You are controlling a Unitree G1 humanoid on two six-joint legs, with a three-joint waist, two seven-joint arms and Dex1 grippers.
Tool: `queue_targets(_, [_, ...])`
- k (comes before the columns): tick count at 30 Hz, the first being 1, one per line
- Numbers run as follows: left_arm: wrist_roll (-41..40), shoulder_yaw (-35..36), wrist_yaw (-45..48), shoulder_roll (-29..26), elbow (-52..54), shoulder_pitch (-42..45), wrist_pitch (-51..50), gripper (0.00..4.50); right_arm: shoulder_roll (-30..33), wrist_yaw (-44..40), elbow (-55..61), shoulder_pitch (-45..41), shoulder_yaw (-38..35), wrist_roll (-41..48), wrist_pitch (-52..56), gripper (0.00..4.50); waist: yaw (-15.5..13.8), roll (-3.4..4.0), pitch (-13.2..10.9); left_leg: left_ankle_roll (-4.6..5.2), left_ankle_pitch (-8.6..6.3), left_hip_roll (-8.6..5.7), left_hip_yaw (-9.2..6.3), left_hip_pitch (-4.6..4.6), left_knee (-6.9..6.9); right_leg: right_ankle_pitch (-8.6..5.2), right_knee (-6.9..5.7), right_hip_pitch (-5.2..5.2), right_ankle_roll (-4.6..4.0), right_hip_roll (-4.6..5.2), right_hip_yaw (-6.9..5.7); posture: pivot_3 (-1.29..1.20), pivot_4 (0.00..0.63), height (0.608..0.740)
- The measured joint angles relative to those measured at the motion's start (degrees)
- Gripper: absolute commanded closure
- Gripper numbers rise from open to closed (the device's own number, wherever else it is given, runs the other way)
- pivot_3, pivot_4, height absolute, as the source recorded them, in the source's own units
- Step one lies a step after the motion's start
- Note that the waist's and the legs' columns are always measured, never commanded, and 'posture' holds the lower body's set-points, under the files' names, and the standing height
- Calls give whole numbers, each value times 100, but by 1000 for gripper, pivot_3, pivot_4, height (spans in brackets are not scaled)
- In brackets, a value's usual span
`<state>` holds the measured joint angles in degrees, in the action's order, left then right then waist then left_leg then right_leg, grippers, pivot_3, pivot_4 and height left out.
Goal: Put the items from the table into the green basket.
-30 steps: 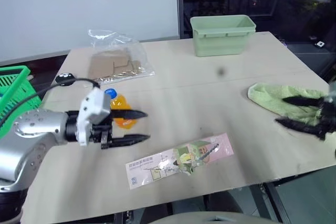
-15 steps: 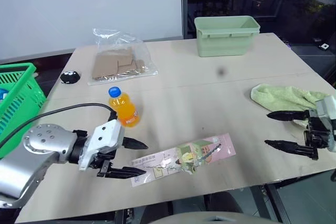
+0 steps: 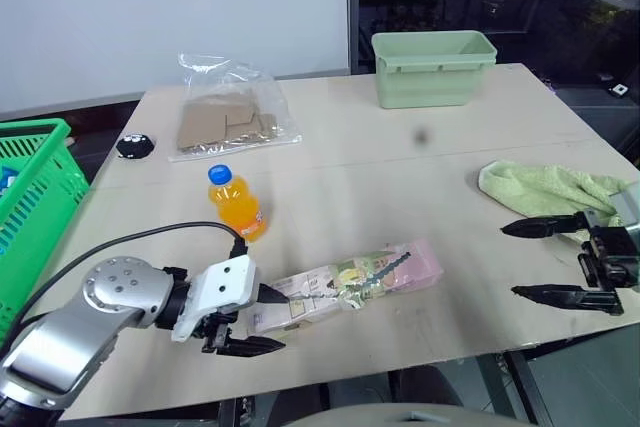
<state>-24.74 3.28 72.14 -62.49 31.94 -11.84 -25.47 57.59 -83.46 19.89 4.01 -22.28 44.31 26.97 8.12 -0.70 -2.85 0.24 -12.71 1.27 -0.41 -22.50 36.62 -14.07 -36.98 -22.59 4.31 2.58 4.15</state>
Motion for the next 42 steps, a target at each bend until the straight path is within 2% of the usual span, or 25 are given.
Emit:
queue_targets(6, [224,-310,-354,183,-16,172,-76,1341,-40,51,-20,-188,4,-10,-88,175,-50,0,2,0,0,-1,0,1,1,0,0,1,0,0,0,-121,9,740])
queue_targets(9, [322,-397,-398,188,-50,199,-19,2184,-71,94,-22,-237,4,-17,-99,0,-81,0,2,0,0,-1,1,0,1,0,0,1,0,0,0,-122,9,740])
queue_targets(13, [392,-401,-435,189,-108,197,109,4073,-109,138,-22,-272,4,-11,-98,0,-98,4,5,0,0,0,1,1,0,0,0,0,0,0,0,-123,9,740])
queue_targets(14, [399,-397,-441,190,-106,203,172,4394,-116,142,-22,-272,4,-7,-97,0,-105,8,7,0,0,0,1,2,0,0,0,1,0,0,0,-123,9,740])
queue_targets(23, [659,-462,-501,347,-270,258,686,4469,-153,213,-26,-362,4,17,-95,0,-156,16,11,0,0,-2,5,38,1,0,1,32,-1,5,1,-117,6,740])
queue_targets(30, [633,-450,-518,577,-337,309,686,4469,-172,259,-69,-490,4,-2,-106,0,-212,15,10,-1,-1,-3,11,53,2,0,2,48,-1,11,1,-112,5,740])
queue_targets(36, [-167,121,-721,925,-167,570,401,4469,-181,277,-81,-619,18,2,-107,0,-258,0,2,0,-1,-1,10,42,0,-1,3,44,0,10,-1,-102,3,740])
queue_targets(42, [-800,692,-946,947,14,1219,118,4469,-324,341,-259,-850,75,-24,-212,0,-259,1,1,1,-1,-2,10,43,-3,-1,5,45,1,6,-2,-92,0,740])
